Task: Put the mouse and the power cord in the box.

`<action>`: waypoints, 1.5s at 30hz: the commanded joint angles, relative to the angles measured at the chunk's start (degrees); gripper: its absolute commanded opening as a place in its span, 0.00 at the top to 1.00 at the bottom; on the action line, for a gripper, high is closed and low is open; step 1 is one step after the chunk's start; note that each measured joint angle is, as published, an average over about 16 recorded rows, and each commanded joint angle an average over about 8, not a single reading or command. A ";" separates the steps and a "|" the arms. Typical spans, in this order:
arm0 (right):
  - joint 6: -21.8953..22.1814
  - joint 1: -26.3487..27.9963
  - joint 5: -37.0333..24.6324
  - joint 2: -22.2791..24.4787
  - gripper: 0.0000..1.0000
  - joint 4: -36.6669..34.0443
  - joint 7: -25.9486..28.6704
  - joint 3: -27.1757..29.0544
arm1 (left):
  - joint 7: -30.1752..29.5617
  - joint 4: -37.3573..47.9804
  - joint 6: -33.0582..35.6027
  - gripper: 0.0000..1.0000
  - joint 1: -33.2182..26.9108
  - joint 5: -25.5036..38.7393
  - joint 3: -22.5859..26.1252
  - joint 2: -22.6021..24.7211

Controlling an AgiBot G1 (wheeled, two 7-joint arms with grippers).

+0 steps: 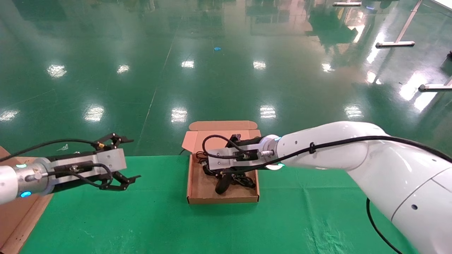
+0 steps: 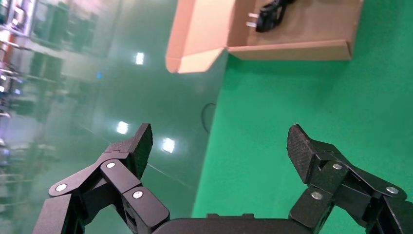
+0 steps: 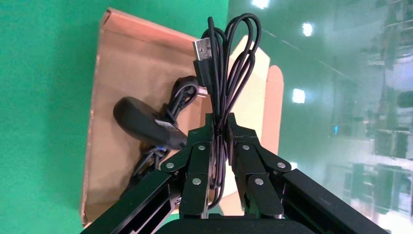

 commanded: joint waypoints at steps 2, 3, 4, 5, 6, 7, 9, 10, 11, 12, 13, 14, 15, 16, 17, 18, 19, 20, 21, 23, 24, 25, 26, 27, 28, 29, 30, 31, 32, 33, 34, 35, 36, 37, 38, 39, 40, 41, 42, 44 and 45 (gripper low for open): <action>1.39 -0.10 0.59 -0.02 0.00 0.28 0.69 -1.57 | 0.85 1.12 0.21 0.00 0.39 -0.50 -0.18 0.17; 1.60 -0.12 0.70 -0.03 0.00 0.34 0.76 -1.82 | 0.94 1.31 0.25 0.00 0.46 -0.60 -0.22 0.19; 1.58 -0.07 0.71 -0.02 0.00 0.33 0.74 -1.82 | 0.91 1.35 0.28 0.00 0.48 -0.61 -0.22 0.27; 1.52 -0.03 0.69 -0.02 0.00 0.32 0.71 -1.75 | 0.87 1.32 0.29 0.00 0.47 -0.60 -0.22 0.30; 1.45 -0.01 0.67 -0.02 0.00 0.31 0.68 -1.65 | 0.83 1.26 0.29 0.00 0.45 -0.60 -0.23 0.31; 1.37 0.01 0.64 -0.01 0.00 0.29 0.65 -1.54 | 0.79 1.18 0.29 0.00 0.42 -0.58 -0.23 0.32; 1.09 0.06 0.53 0.00 0.00 0.21 0.58 -1.25 | 0.71 0.99 0.26 0.00 0.34 -0.49 -0.19 0.35; 0.98 0.07 0.50 0.02 0.00 0.19 0.56 -1.13 | 0.67 0.91 0.27 0.00 0.32 -0.47 -0.20 0.35; 0.87 0.06 0.50 0.05 0.00 0.19 0.55 -0.99 | 0.62 0.83 0.29 0.00 0.31 -0.46 -0.23 0.35; 0.74 0.02 0.53 0.11 0.00 0.22 0.55 -0.84 | 0.56 0.75 0.35 0.00 0.32 -0.48 -0.28 0.34; 0.59 -0.04 0.61 0.20 0.00 0.27 0.57 -0.67 | 0.49 0.66 0.44 0.00 0.35 -0.51 -0.36 0.33; 0.37 -0.16 0.78 0.37 0.00 0.40 0.62 -0.42 | 0.37 0.55 0.62 0.00 0.42 -0.60 -0.52 0.31; 0.05 -0.38 1.10 0.65 0.00 0.62 0.71 -0.05 | 0.18 0.40 0.92 0.00 0.56 -0.77 -0.80 0.28; -0.34 -0.67 1.51 1.01 0.00 0.92 0.84 0.40 | -0.05 0.22 1.31 0.00 0.74 -1.00 -1.16 0.23; -0.71 -1.05 2.07 1.45 0.00 1.31 1.01 0.87 | -0.32 0.07 1.81 0.00 0.99 -1.33 -1.62 0.15; -1.26 -1.49 2.71 1.99 0.00 1.77 1.21 1.50 | -0.64 -0.16 2.39 0.00 1.27 -1.69 -2.15 0.08; -1.87 -1.99 3.44 2.59 0.00 2.28 1.44 2.21 | -1.01 -0.42 3.05 0.00 1.58 -2.09 -2.76 0.00; -2.53 -2.52 4.22 3.24 0.00 2.84 1.68 2.99 | -1.41 -0.71 3.76 0.00 1.92 -2.53 -3.41 -0.08; -3.27 -3.13 5.10 3.98 0.00 3.47 1.96 3.86 | -1.86 -1.03 4.56 0.00 2.30 -3.02 -4.15 -0.18; -4.74 -4.31 6.84 5.44 0.00 4.70 2.50 5.58 | -2.75 -1.65 6.14 0.00 3.05 -3.99 -5.59 -0.37; -5.48 -4.91 7.72 6.18 0.00 5.33 2.78 6.45 | -3.20 -1.97 6.95 0.00 3.43 -4.48 -6.33 -0.46; -6.23 -5.52 8.61 6.91 0.00 5.96 3.05 7.32 | -3.65 -2.29 7.75 0.00 3.81 -4.97 -7.07 -0.56; -6.95 -6.10 9.46 7.62 0.00 6.56 3.32 8.16 | -4.09 -2.59 8.52 0.00 4.18 -5.44 -7.78 -0.65; -7.66 -6.68 10.31 8.34 0.00 7.17 3.59 9.00 | -4.52 -2.90 9.30 0.00 4.55 -5.91 -8.49 -0.75; -8.41 -7.28 11.19 9.08 0.00 7.80 3.86 9.87 | -4.97 -3.22 10.10 0.00 4.93 -6.40 -9.22 -0.84; -9.13 -7.86 12.04 9.79 0.00 8.40 4.13 10.71 | -5.41 -3.53 10.87 0.00 5.29 -6.87 -9.93 -0.93; -9.87 -8.46 12.92 10.52 0.00 9.02 4.40 11.58 | -5.86 -3.84 11.67 0.00 5.67 -7.36 -10.66 -1.03; -10.62 -9.07 13.81 11.26 0.00 9.65 4.68 12.45 | -6.31 -4.16 12.48 0.00 6.05 -7.85 -11.40 -1.13; -11.33 -9.65 14.66 11.98 0.00 10.26 4.95 13.29 | -6.74 -4.47 13.25 0.00 6.42 -8.33 -12.11 -1.22; -12.08 -10.26 15.55 12.72 0.00 10.89 5.22 14.17 | -7.19 -4.79 14.06 0.00 6.80 -8.82 -12.85 -1.32; -12.83 -10.86 16.43 13.46 0.00 11.52 5.50 15.04 | -7.65 -5.11 14.86 0.00 7.18 -9.31 -13.59 -1.41; -13.57 -11.46 17.31 14.19 0.00 12.14 5.78 15.91 | -8.10 -5.43 15.66 0.00 7.56 -9.80 -14.32 -1.51; -14.33 -12.07 18.21 14.94 0.00 12.78 6.06 16.80 | -8.55 -5.75 16.48 0.00 7.95 -10.30 -15.07 -1.61; -15.07 -12.67 19.09 15.68 0.00 13.41 6.33 17.67 | -9.00 -6.07 17.28 0.00 8.33 -10.79 -15.81 -1.70; -15.79 -13.26 19.94 16.39 0.00 14.01 6.60 18.50 | -9.44 -6.37 18.05 0.00 8.70 -11.26 -16.51 -1.80; -16.53 -13.86 20.82 17.13 0.00 14.64 6.87 19.38 | -9.89 -6.69 18.85 0.00 9.08 -11.75 -17.25 -1.89; -17.27 -14.46 21.70 17.87 0.00 15.26 7.15 20.25 | -10.34 -7.01 19.65 0.00 9.46 -12.24 -17.98 -1.99; -18.02 -15.06 22.59 18.60 0.00 15.89 7.42 21.12 | -10.79 -7.33 20.46 0.00 9.84 -12.73 -18.72 -2.08; -18.76 -15.66 23.47 19.34 0.00 16.52 7.70 21.99 | -11.24 -7.64 21.26 0.00 10.22 -13.22 -19.46 -2.18; -20.22 -16.84 25.19 20.78 0.00 17.74 8.24 23.69 | -12.12 -8.26 22.82 0.00 10.96 -14.18 -20.89 -2.37; -20.96 -17.44 26.08 21.52 0.00 18.37 8.51 24.56 | -12.57 -8.58 23.63 0.00 11.34 -14.67 -21.63 -2.46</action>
